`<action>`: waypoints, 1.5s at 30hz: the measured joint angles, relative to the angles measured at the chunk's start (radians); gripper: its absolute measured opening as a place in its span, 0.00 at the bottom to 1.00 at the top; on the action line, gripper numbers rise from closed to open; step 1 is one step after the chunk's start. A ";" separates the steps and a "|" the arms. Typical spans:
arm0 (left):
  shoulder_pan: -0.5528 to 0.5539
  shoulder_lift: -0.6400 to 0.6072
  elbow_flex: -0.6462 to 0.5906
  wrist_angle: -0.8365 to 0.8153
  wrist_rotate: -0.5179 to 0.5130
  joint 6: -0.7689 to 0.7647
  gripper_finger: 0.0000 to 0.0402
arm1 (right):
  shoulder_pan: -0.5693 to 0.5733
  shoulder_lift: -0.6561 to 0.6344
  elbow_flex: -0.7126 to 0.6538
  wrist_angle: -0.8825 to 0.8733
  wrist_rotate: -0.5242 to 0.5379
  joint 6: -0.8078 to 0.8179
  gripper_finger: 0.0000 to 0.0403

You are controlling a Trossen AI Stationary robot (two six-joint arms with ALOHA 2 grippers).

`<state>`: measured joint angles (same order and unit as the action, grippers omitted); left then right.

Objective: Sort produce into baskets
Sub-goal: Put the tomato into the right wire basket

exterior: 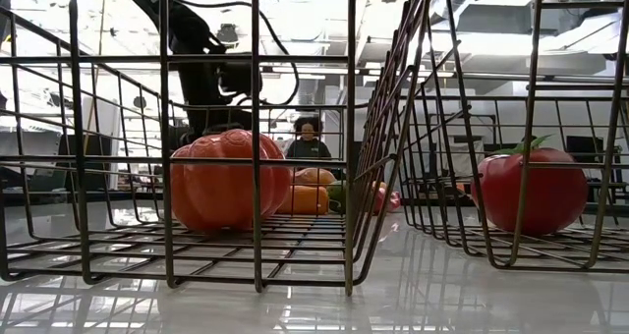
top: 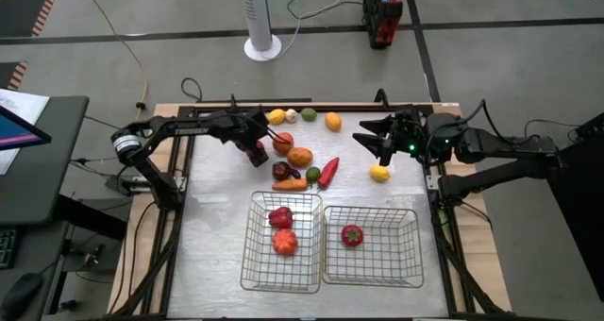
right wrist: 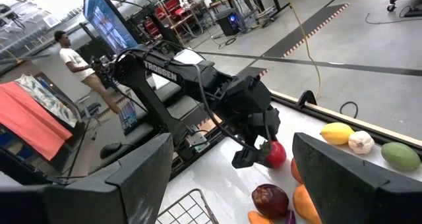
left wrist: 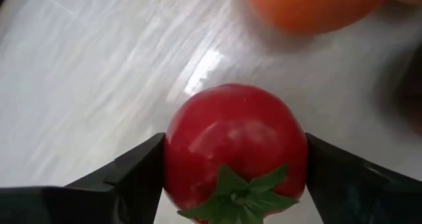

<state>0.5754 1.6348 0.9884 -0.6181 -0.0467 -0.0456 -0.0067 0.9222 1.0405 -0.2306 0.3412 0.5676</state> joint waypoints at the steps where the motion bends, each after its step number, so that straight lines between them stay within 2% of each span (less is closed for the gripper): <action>1: 0.003 0.000 0.005 -0.006 0.012 0.000 0.73 | 0.000 0.000 0.000 0.000 0.000 0.000 0.85; 6: 0.019 -0.022 0.068 -0.025 0.067 0.000 0.73 | 0.000 0.000 0.000 0.000 0.000 0.000 0.85; 9: 0.024 -0.062 0.122 -0.021 0.134 0.011 0.73 | 0.000 0.000 0.000 -0.001 0.000 -0.003 0.85; 12: 0.021 -0.102 0.182 -0.009 0.283 0.044 0.73 | 0.000 0.000 0.000 -0.005 0.000 -0.004 0.85; 17: -0.024 -0.168 0.250 -0.004 0.610 0.064 0.73 | 0.000 0.000 0.000 -0.006 0.000 -0.012 0.85; 19: -0.061 -0.195 0.252 0.004 0.676 0.068 0.73 | 0.000 0.000 0.000 -0.007 0.000 -0.019 0.85; 24: -0.169 -0.247 0.252 0.012 0.657 0.034 0.74 | 0.000 0.000 0.000 -0.008 0.000 -0.026 0.85; 30: -0.325 -0.240 0.251 0.119 0.533 -0.124 0.76 | -0.001 0.000 0.000 -0.002 0.000 -0.011 0.85; 35: -0.474 -0.157 0.251 0.319 0.377 -0.214 0.77 | -0.011 0.001 0.000 0.065 0.001 -0.011 0.85; 40: -0.562 -0.062 0.251 0.531 0.338 -0.307 0.77 | -0.023 -0.009 0.000 0.116 0.001 -0.010 0.85; 45: -0.617 0.010 0.251 0.656 0.278 -0.298 0.77 | -0.023 -0.010 0.000 0.120 0.001 -0.010 0.85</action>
<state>-0.0412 1.6446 1.2396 0.0384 0.2315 -0.3439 -0.0299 0.9119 1.0405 -0.1108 0.3424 0.5571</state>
